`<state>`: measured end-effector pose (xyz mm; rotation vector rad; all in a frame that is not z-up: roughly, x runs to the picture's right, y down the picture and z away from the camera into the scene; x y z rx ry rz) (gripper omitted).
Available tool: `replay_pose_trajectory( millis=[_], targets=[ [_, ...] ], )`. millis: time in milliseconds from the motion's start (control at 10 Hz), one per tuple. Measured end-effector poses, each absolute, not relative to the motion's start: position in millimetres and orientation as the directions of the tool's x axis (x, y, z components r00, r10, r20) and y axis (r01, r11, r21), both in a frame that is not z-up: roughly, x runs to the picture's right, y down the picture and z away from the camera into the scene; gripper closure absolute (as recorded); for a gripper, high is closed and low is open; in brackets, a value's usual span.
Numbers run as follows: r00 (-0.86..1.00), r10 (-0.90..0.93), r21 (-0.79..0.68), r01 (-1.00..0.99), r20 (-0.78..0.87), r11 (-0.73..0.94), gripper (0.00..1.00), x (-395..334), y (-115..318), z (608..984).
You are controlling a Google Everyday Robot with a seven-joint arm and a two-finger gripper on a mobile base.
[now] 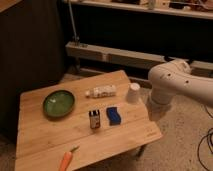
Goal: Place the ceramic cup over the eraser
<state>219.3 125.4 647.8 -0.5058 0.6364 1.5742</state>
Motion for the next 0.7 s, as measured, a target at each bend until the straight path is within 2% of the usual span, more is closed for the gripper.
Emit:
replay_pose_trajectory(
  millis=[400,700],
  targets=[
    [-0.101,0.750,0.103,-0.994,-0.654,-0.044,0.81,219.2,124.1,646.8],
    [-0.101,0.807,0.110,-0.993,-0.581,-0.045,0.81,221.8,85.9,648.6]
  ],
)
